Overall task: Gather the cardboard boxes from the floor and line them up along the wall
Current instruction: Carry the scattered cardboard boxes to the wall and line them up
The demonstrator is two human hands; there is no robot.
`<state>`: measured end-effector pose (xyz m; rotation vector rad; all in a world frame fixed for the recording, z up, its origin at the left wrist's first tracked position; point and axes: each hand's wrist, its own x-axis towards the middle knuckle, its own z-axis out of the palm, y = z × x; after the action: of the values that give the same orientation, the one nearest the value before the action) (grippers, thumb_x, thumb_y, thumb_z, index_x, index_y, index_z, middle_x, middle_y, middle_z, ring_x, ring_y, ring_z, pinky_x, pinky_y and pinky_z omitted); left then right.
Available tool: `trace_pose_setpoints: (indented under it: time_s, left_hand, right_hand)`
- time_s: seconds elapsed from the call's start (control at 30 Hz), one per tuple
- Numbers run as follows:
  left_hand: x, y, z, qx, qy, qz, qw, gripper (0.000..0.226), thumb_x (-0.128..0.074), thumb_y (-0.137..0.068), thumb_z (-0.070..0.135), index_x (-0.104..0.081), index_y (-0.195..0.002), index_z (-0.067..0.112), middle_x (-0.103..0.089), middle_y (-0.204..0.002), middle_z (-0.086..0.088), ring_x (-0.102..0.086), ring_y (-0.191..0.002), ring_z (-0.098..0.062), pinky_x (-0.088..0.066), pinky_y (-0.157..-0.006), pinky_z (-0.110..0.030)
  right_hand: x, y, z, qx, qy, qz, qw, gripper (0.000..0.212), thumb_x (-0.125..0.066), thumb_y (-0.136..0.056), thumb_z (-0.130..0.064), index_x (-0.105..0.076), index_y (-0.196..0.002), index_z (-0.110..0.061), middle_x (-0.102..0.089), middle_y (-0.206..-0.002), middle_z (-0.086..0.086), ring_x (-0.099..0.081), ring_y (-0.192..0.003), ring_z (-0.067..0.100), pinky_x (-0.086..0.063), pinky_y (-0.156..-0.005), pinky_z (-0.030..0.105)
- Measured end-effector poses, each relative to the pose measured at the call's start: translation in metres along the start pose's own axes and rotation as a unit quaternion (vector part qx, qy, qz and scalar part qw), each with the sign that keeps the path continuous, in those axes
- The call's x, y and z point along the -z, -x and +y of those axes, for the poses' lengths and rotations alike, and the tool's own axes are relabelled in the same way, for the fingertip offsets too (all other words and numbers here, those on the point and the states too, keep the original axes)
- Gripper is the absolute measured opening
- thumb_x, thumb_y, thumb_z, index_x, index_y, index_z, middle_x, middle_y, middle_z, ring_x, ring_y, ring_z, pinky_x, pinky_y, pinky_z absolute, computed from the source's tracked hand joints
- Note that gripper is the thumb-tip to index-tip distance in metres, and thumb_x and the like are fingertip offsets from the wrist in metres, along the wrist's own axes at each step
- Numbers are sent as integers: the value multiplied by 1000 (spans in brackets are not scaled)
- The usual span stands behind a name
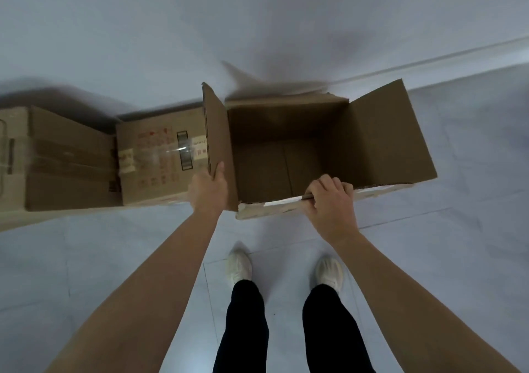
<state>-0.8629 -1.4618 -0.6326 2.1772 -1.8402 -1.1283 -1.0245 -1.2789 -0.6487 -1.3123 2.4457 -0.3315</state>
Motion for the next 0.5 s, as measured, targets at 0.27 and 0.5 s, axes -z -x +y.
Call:
trace_pose_setpoints:
  time_s: [0.27, 0.5]
  left_hand:
    - [-44, -33, -44, 99, 35, -12, 994, 39, -47, -102, 40, -60, -116, 5, -63, -101, -10, -62, -91, -27, -49, -71, -35]
    - [-62, -65, -55, 161, 45, -87, 982, 48, -48, -102, 41, -56, -129, 2, -62, -123, -13, -55, -96, -25, -41, -76, -31]
  right_hand:
    - [-65, -25, -15, 2, 61, -132, 989, 25, -57, -98, -18, -59, -123, -21, -50, -120, 4, -47, -112, 21, -34, -105, 37]
    - [-87, -37, -13, 22, 172, -230, 958, 51, -61, -94, -13, -44, -140, -23, -47, -132, 6, -43, -124, 24, -29, -113, 42]
